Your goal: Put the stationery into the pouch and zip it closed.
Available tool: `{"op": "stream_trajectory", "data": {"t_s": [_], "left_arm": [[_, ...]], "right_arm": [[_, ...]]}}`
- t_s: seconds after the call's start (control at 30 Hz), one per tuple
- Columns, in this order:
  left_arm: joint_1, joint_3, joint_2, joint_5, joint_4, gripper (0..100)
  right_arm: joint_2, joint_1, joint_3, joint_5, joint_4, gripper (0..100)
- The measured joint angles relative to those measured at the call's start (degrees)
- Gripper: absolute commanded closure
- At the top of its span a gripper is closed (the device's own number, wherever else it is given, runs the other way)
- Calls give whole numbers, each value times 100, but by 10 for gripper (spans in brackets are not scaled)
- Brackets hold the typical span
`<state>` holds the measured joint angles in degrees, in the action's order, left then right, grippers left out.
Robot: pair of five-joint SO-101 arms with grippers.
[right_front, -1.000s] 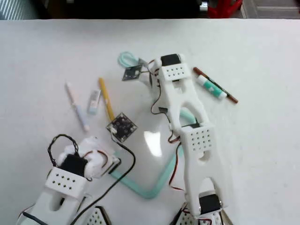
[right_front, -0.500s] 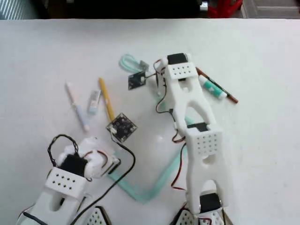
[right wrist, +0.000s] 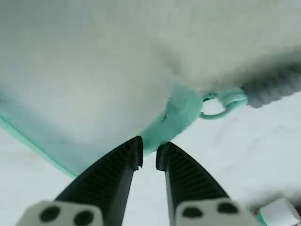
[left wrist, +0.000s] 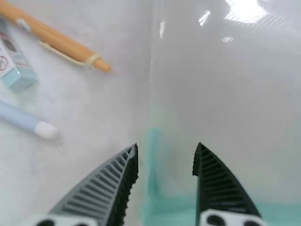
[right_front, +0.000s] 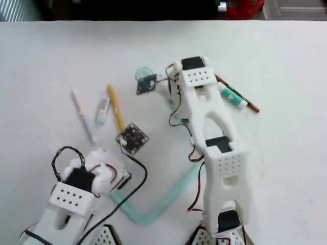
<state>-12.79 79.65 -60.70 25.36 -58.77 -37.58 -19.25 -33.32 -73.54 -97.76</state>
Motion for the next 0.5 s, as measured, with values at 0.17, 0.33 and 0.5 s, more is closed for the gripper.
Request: {"op": "stream_trajectory", "data": {"t_s": [0.17,0.33,0.5], "left_arm": [[35,-26,-9,-9,53,802],[149,-141,26,-9,9,801],[202,-281,79,-334,193,801]], "right_arm": [[0,-176,-1099,1020,-53,979],[79,-316,-1811,1477,-53,979],[211,-396,-1714,1582,-53,948]]}}
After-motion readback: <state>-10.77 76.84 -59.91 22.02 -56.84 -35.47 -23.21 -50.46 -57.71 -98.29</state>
